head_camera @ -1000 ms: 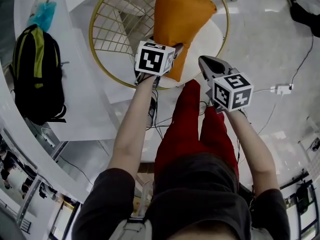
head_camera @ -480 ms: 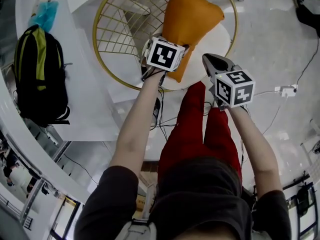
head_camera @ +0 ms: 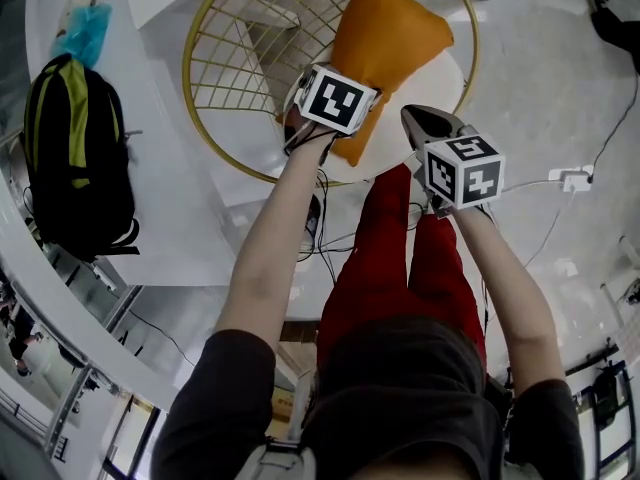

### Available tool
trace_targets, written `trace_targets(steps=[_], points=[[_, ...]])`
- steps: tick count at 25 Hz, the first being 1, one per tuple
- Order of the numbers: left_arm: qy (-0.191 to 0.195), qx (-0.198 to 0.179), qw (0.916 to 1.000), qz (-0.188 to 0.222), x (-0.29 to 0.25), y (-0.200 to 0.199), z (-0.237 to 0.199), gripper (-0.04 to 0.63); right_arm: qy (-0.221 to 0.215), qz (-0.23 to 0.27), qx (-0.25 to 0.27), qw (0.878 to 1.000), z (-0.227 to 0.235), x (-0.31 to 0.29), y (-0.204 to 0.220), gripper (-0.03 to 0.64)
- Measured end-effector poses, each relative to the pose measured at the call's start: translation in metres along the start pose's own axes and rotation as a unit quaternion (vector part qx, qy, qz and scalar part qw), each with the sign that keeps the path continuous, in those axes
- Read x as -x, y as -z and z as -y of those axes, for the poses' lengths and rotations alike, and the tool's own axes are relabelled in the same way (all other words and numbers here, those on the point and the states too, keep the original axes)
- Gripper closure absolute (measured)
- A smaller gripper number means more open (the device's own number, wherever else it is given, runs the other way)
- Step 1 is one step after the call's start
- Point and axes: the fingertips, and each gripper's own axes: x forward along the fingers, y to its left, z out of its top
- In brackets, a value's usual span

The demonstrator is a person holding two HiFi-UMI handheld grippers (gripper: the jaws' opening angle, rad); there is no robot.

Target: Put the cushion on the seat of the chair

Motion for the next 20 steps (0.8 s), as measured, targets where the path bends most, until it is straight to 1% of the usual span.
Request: trace_targets(steps=[3,7,13,20], points=[[0.005,-0.002,1.0000,-0.008,-0.005,-0.002,-0.002,0.186,0.001,-0.005,0.000,1.000,0.001,-0.002,0.002,0.598],[0.013,0.007,0.9998,-0.016,-0.010,-0.002,-0.002,0.175,0.002,-0.010,0.002,1.000,0.002,-0.005,0.004,0.598],[0.008,0.001,0.9999,-0.015,-0.012,-0.004,-0.008,0.153,0.001,-0.016,0.004,1.000,0.002,-0.008,0.007,0.598],[0.006,-0.006,0.9999,-0.007,-0.014,-0.004,-0.007,0.126,0.003,-0.007,-0.011,1.000,0.002,-0.005,0.005,0.598]])
